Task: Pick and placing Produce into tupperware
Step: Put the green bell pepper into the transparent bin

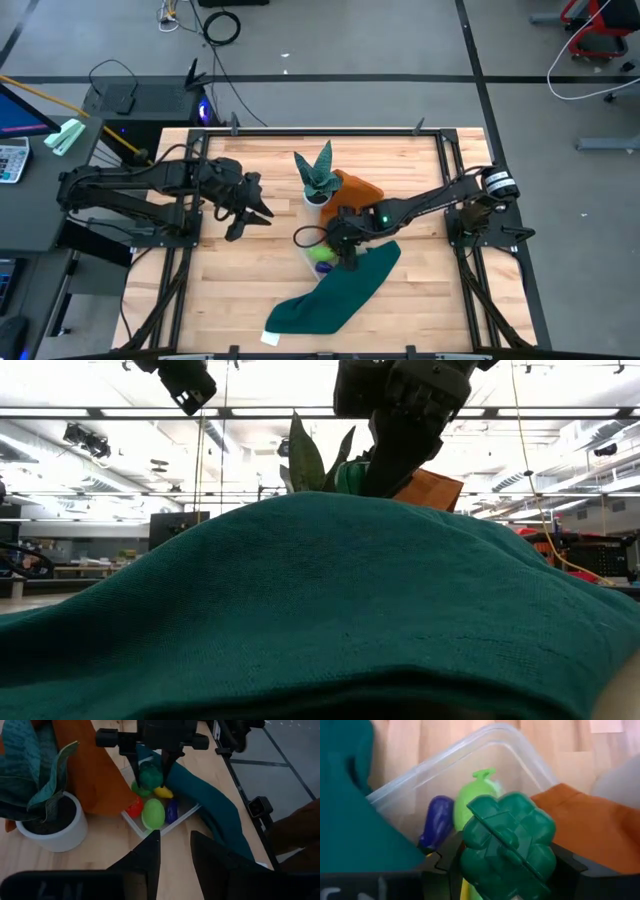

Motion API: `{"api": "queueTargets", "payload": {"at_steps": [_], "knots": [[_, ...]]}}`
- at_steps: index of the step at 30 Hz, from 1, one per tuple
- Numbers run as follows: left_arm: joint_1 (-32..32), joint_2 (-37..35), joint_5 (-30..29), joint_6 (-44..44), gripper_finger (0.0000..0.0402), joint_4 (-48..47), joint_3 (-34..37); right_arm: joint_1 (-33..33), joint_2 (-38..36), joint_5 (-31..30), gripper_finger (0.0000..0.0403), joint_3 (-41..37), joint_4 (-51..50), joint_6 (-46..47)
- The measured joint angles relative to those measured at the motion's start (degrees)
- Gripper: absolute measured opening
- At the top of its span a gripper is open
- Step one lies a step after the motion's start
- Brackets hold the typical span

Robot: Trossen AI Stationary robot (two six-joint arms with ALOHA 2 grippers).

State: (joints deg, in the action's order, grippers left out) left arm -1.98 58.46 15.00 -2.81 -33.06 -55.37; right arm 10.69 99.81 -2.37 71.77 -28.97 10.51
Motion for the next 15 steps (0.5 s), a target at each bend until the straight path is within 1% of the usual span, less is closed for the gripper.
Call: {"api": "queueTargets", "payload": {"at_steps": [9, 15], "knots": [[-0.02, 0.0, 0.0, -0.02, 0.0113, -0.07, 0.0, 2.7, 1.4, 0.09, 0.0161, -0.08, 0.72, 1.29], [-0.02, 0.04, 0.0, -0.07, 0.011, -0.13, 0.0, 3.09, 2.76, 0.22, 0.0161, -0.06, 1.52, 2.77]]}}
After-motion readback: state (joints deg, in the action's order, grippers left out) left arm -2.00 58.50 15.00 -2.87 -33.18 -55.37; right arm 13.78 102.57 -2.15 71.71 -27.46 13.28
